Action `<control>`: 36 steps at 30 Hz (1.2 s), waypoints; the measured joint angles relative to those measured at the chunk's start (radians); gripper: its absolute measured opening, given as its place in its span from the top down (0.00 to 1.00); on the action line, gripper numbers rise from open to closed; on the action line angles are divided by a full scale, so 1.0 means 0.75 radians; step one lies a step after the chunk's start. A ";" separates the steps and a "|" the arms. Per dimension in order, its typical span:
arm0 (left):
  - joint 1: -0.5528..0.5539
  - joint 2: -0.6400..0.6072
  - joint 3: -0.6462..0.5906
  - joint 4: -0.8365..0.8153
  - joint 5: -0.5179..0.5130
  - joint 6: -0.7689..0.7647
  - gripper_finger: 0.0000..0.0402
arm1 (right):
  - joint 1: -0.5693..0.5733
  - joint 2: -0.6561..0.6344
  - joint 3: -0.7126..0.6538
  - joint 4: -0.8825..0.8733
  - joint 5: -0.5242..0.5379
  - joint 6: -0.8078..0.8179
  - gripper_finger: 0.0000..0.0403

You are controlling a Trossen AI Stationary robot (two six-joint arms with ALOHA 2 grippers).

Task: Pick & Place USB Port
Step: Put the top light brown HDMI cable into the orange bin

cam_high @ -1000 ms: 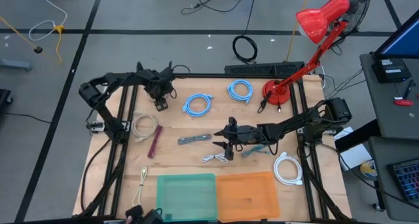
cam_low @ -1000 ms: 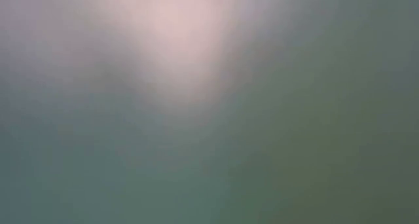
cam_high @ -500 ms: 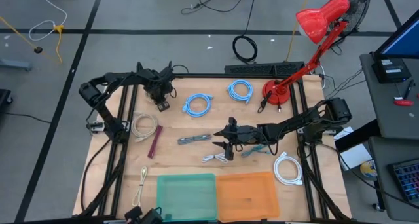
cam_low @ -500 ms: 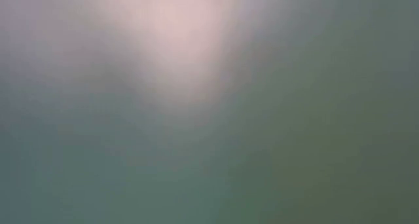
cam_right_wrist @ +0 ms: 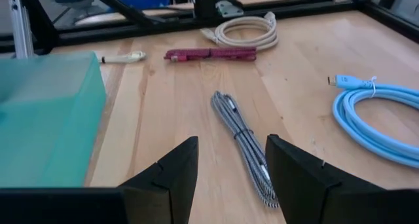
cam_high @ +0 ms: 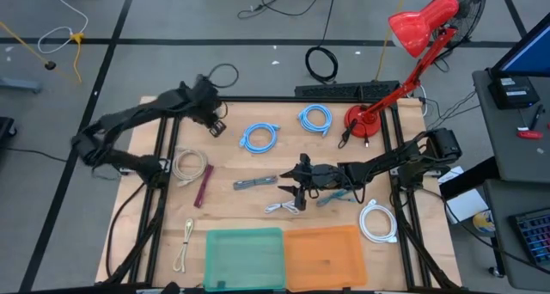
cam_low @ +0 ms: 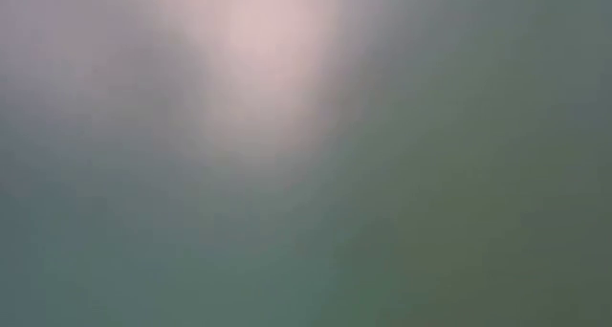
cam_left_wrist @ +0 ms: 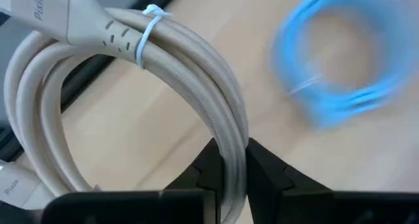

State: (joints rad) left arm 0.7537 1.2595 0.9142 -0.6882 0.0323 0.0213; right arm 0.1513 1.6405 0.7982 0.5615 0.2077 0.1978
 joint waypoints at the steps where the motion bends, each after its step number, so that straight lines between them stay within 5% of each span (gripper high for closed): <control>1: -0.025 -0.064 0.000 0.018 0.061 -0.027 0.90 | 0.001 0.000 0.000 0.006 0.000 0.000 0.58; 7: -0.276 -0.447 -0.066 0.269 0.517 -0.183 0.90 | 0.022 0.000 0.000 0.069 -0.001 -0.003 0.58; 11: -0.532 -0.679 -0.234 0.577 0.585 -0.349 0.90 | 0.035 0.000 0.000 0.108 -0.001 -0.009 0.58; 17: -0.900 -0.864 -0.611 1.084 0.405 -0.542 0.90 | 0.039 0.000 0.000 0.232 0.009 -0.015 0.59; 21: -1.081 -0.855 -0.816 1.497 0.222 -0.556 0.90 | 0.051 0.000 0.000 0.387 0.166 -0.096 0.59; 24: -1.186 -0.821 -0.889 1.685 0.037 -0.511 0.90 | 0.056 0.000 0.000 0.470 0.313 -0.187 0.60; 29: -1.365 -0.666 -0.906 1.891 -0.256 -0.484 0.90 | 0.021 0.007 0.000 0.604 0.316 -0.227 0.60; 36: -1.477 -0.387 -0.768 2.136 -0.068 -0.447 0.90 | -0.084 0.087 0.016 0.729 0.306 -0.102 0.56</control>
State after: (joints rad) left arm -0.3542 0.9689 0.3379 0.9139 -0.0187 -0.3140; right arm 0.0881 1.7060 0.8102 1.1080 0.4372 0.1215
